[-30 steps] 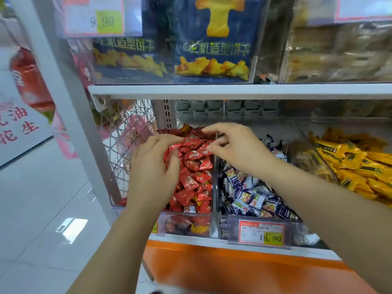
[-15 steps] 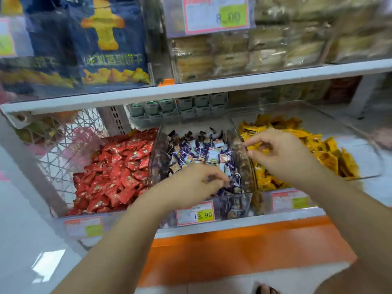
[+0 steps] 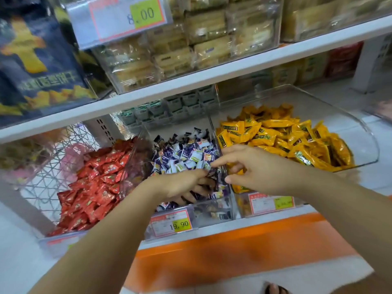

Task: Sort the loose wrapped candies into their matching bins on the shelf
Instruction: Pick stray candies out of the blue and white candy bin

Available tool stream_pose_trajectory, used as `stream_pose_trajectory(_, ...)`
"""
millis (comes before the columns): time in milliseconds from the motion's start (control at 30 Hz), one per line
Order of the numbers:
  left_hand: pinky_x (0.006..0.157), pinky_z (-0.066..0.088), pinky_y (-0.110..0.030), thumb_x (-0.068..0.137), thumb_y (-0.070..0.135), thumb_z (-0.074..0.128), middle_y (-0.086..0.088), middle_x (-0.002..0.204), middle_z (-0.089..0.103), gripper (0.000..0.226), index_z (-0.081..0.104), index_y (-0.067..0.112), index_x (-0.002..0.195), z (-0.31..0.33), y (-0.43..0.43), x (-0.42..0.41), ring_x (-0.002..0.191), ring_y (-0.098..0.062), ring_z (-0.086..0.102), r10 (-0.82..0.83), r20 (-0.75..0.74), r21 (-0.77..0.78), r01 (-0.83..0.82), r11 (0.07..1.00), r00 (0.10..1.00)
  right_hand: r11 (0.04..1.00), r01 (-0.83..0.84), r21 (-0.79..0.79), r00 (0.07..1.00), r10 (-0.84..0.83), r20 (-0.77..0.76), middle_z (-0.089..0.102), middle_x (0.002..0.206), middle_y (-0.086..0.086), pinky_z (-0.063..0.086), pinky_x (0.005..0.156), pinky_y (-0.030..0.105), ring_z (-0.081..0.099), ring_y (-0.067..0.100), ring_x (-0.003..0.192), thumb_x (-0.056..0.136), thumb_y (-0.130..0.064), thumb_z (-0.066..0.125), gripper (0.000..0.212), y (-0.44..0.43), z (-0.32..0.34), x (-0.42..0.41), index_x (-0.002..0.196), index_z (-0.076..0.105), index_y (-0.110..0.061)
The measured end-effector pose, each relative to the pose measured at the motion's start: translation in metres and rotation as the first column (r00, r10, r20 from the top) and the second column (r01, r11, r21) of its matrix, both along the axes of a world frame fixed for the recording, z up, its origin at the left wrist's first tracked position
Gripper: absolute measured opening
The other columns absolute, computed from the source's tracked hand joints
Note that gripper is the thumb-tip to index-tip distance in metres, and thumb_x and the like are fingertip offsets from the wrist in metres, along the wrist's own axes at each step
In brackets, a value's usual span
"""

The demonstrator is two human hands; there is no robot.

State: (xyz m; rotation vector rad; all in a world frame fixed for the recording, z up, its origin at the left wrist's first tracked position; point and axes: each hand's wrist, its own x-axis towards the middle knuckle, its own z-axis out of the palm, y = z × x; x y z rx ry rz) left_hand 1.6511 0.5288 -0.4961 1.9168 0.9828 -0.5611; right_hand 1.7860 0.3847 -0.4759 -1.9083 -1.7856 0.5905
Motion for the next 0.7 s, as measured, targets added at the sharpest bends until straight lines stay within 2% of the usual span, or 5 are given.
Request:
stream_pose_trajectory(167, 0.110, 0.028, -0.044, 0.099, 0.054, 0.009, 0.002, 0.149, 0.040, 0.055, 0.028, 0.033, 0.147, 0.005, 0.018, -0.015, 0.133, -0.029, 0.042, 0.133, 0.200, 0.015, -0.139, 0.990, 0.971, 1.000, -0.010, 0.007, 1.000, 0.011, -0.021, 0.024, 0.151, -0.009, 0.043, 0.094, 0.024, 0.055, 0.010, 0.109, 0.093, -0.028, 0.056, 0.040, 0.000, -0.001, 0.002, 0.128, 0.049, -0.045)
stream_pose_trajectory(433, 0.108, 0.033, -0.040, 0.101, 0.050, 0.013, 0.006, 0.146, 0.042, 0.050, 0.046, 0.033, 0.135, 0.012, 0.032, -0.030, 0.135, -0.029, 0.038, 0.165, 0.281, 0.072, -0.192, 0.979, 0.945, 1.000, 0.009, 0.010, 1.000, -0.009, -0.029, 0.028, 0.148, -0.012, 0.045, 0.092, 0.022, 0.055, 0.006, 0.107, 0.091, -0.027, 0.060, 0.039, 0.001, 0.002, 0.001, 0.125, 0.052, -0.045)
stream_pose_trajectory(567, 0.101, 0.045, -0.039, 0.103, 0.043, 0.020, 0.007, 0.147, 0.040, 0.046, 0.045, 0.026, 0.137, 0.020, 0.027, -0.036, 0.125, -0.026, 0.049, 0.181, 0.325, 0.076, -0.217, 0.973, 0.928, 0.998, 0.032, 0.051, 0.998, -0.029, -0.050, 0.035, 0.142, -0.012, 0.047, 0.089, 0.023, 0.054, 0.004, 0.106, 0.090, -0.026, 0.061, 0.040, 0.003, 0.001, -0.001, 0.124, 0.053, -0.044)
stream_pose_trajectory(633, 0.088, 0.054, -0.036, 0.104, 0.035, 0.026, 0.005, 0.142, 0.045, 0.041, 0.045, 0.023, 0.138, 0.031, 0.024, -0.037, 0.112, -0.022, 0.059, 0.173, 0.371, 0.097, -0.224, 0.970, 0.912, 0.994, 0.061, 0.085, 0.996, -0.056, -0.068, 0.044, 0.134, -0.009, 0.048, 0.078, 0.016, 0.055, -0.005, 0.095, 0.089, -0.028, 0.061, 0.043, 0.006, -0.001, 0.000, 0.127, 0.050, -0.045)
stream_pose_trajectory(700, 0.078, 0.057, -0.030, 0.103, 0.025, 0.033, 0.004, 0.132, 0.054, 0.034, 0.051, 0.023, 0.132, 0.042, 0.022, -0.034, 0.097, -0.015, 0.065, 0.090, 0.438, 0.221, -0.204, 0.954, 0.894, 0.991, 0.101, 0.087, 0.990, -0.092, -0.104, 0.059, 0.114, -0.005, 0.042, 0.055, 0.007, 0.053, -0.011, 0.064, 0.089, -0.031, 0.061, 0.048, 0.010, -0.002, 0.001, 0.131, 0.044, -0.047)
